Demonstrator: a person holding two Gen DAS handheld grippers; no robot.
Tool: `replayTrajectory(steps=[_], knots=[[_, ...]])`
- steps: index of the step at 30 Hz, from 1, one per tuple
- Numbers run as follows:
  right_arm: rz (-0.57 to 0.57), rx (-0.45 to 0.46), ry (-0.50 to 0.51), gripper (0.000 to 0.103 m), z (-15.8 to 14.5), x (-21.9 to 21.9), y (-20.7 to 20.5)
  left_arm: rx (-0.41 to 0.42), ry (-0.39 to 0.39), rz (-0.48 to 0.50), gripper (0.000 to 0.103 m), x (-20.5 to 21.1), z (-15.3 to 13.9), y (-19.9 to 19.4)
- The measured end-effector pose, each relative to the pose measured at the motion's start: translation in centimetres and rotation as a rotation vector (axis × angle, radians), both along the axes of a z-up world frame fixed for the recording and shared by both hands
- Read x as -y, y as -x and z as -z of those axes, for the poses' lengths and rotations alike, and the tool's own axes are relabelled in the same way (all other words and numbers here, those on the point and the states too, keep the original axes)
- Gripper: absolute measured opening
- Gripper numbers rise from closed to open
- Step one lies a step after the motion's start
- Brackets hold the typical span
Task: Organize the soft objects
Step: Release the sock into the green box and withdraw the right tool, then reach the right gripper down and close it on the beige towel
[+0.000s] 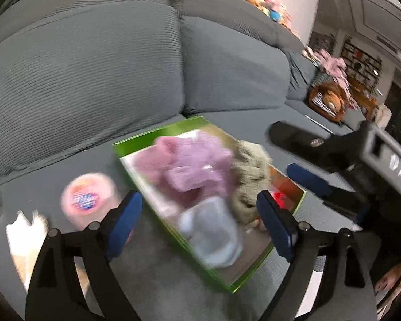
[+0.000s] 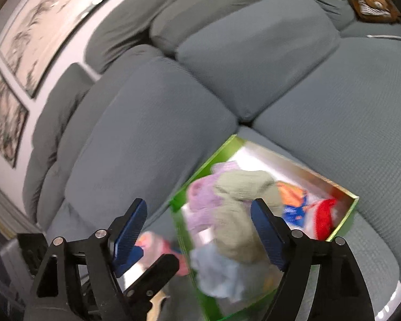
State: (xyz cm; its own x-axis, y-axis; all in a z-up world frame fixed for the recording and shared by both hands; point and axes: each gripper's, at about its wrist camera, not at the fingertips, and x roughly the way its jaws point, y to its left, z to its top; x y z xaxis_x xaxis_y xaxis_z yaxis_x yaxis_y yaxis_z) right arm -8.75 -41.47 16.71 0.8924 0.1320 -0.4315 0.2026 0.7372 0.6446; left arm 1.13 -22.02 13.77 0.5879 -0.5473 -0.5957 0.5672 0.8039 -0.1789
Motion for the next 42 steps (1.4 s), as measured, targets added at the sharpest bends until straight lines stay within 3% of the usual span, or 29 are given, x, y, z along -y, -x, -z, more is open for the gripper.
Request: replayTrajectory(steps=[2,8,12,17,23,29,33,35,38,42], knots=[[-0.051,0.021,0.02,0.089,-0.9,-1.6,-0.1,-0.003,0.0,-0.069,0.094,-2.8,-0.2,0.2],[-0.258,0.002,0.086,0.089,-2.2,-8.3,-1.5,-0.011,-0.029,-0.278,0.097,-10.7,0.4,0.8],[-0.372,-0.061,0.141,0.089,-1.9,-13.3,-2.9,-0.059,-0.065,-0.432,0.097,-16.2,2.2,0.7],[-0.483,-0.15,0.19,0.089,-0.3,-18.6,-4.4,-0.141,-0.081,-0.542,0.097,-21.2,5.2,0.7],[-0.578,-0.288,0.201,0.089,3.9,-23.7,-6.8,-0.266,-0.046,-0.568,0.096,-24.3,9.0,0.0],[-0.539,-0.457,0.246,0.089,8.8,-25.2,-9.2,-0.397,-0.01,-0.557,0.094,-25.1,12.2,-1.0],[-0.553,-0.511,0.253,0.089,10.7,-25.6,-9.8,-0.397,-0.005,-0.563,0.091,-25.0,12.5,-1.3],[-0.56,-0.525,0.252,0.089,11.4,-25.9,-10.2,-0.4,0.015,-0.551,0.086,-25.0,12.5,-1.3],[-0.551,-0.556,0.232,0.089,12.7,-26.1,-10.7,-0.373,-0.013,-0.549,0.073,-24.6,12.6,-1.2],[-0.597,-0.515,0.2,0.083,12.7,-27.1,-10.6,-0.387,0.035,-0.494,0.039,-24.0,12.5,-1.7]])
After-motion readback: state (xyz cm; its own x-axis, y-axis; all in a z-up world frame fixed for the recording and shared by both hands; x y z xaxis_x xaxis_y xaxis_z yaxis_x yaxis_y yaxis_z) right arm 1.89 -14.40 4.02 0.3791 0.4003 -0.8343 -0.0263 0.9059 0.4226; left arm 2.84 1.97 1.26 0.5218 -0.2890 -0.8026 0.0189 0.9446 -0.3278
